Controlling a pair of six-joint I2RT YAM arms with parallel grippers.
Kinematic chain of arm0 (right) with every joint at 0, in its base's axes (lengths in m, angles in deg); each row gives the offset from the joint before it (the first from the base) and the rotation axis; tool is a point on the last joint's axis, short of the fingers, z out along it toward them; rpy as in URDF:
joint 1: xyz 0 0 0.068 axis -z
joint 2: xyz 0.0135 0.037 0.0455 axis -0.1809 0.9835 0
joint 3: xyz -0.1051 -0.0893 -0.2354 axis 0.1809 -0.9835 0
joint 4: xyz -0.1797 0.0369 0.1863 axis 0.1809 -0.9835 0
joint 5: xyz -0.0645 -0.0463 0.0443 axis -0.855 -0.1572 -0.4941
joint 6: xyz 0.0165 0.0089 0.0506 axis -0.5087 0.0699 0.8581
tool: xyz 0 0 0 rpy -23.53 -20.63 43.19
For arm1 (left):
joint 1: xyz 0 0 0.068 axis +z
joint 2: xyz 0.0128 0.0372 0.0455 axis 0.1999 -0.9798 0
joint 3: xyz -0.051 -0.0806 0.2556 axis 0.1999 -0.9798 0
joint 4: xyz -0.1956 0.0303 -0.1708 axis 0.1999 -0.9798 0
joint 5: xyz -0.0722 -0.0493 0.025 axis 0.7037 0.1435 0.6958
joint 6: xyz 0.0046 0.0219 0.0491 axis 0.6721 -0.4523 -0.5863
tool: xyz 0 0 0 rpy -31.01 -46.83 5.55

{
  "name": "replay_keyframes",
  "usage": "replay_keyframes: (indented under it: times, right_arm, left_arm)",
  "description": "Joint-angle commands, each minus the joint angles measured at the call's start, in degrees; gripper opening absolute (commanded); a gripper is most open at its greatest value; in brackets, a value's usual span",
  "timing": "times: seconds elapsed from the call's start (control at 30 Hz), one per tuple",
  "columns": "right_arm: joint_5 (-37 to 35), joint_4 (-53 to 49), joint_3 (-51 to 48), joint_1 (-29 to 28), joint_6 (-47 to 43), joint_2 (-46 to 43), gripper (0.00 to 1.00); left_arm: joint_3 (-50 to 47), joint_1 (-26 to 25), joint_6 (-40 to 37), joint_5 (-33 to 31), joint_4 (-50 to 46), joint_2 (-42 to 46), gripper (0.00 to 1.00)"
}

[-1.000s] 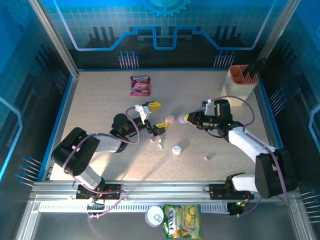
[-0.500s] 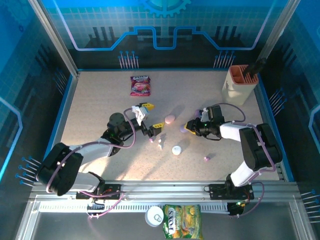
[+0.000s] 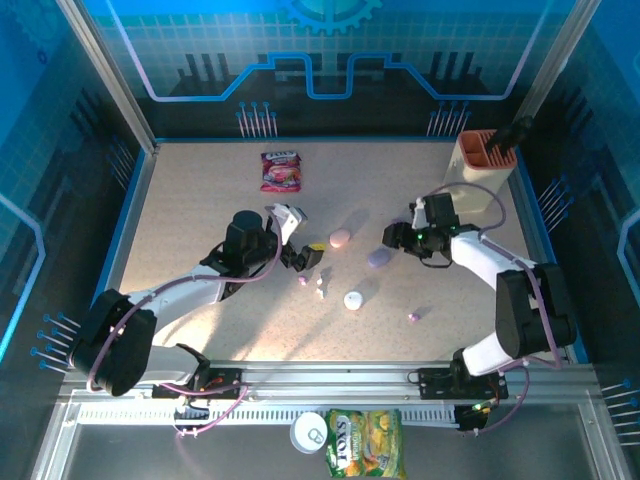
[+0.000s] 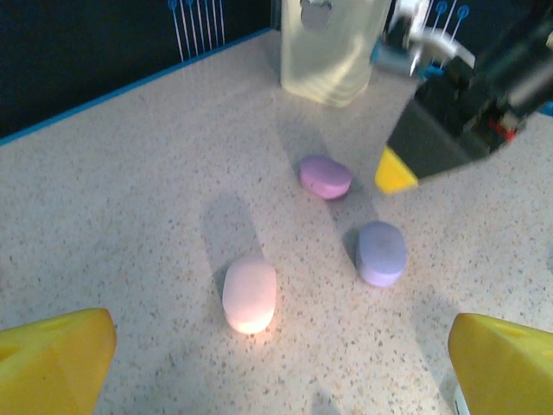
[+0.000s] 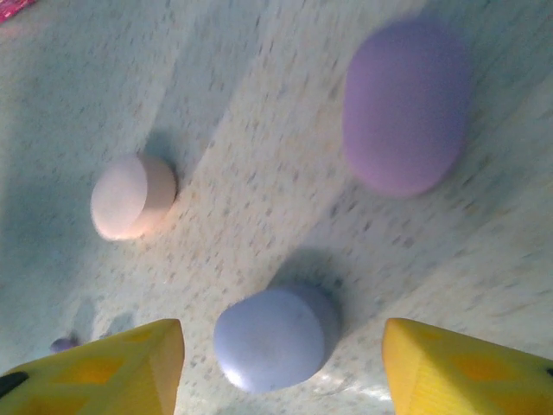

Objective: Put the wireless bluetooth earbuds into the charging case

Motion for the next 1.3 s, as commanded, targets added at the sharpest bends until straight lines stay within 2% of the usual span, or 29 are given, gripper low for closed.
replay_keyframes:
  times: [0.0, 0.07, 0.17, 0.53, 0.63, 0.8, 0.97, 1.27]
  right_arm:
    - [-14.1, -8.6, 5.7, -1.5, -7.8, -0.3, 0.65]
    - [-19.4, -10.5, 9.0, -2.2, -10.3, 1.7, 0.68]
    - [-22.9, -14.8, 14.7, -2.3, -12.5, 6.5, 0.73]
    - [-25.4, -24.4, 30.4, -6.0, -15.5, 23.8, 0.74]
    - [-25.0, -25.8, 33.2, -5.9, -15.3, 27.4, 0.68]
    - [-23.1, -26.9, 35.5, -5.9, -16.1, 30.0, 0.53]
    - [-17.7, -24.7, 34.2, -6.2, -22.5, 28.6, 0.42]
    - [-9.8, -22.2, 30.8, -9.8, -32.9, 23.8, 0.39]
  left_arm:
    - [0.6, -0.2, -1.0, -0.8, -2.3, 0.0, 0.99]
    - [0.5, -0.3, -0.9, -0.6, -2.1, -0.2, 0.99]
    - [-0.1, -0.5, -0.5, -0.5, -1.4, -0.3, 0.99]
    - [-1.3, -1.0, -0.4, -0.6, -0.3, -0.1, 0.99]
    - [-2.1, -1.1, -0.2, -0.6, 0.0, 1.0, 0.99]
    - [-2.4, -1.1, -0.8, -0.7, -0.3, 1.0, 0.99]
    - [-3.2, -1.1, -0.1, -0.9, 2.0, 0.8, 0.99]
    - [-4.4, -1.1, 0.1, -1.7, 2.5, 1.0, 0.99]
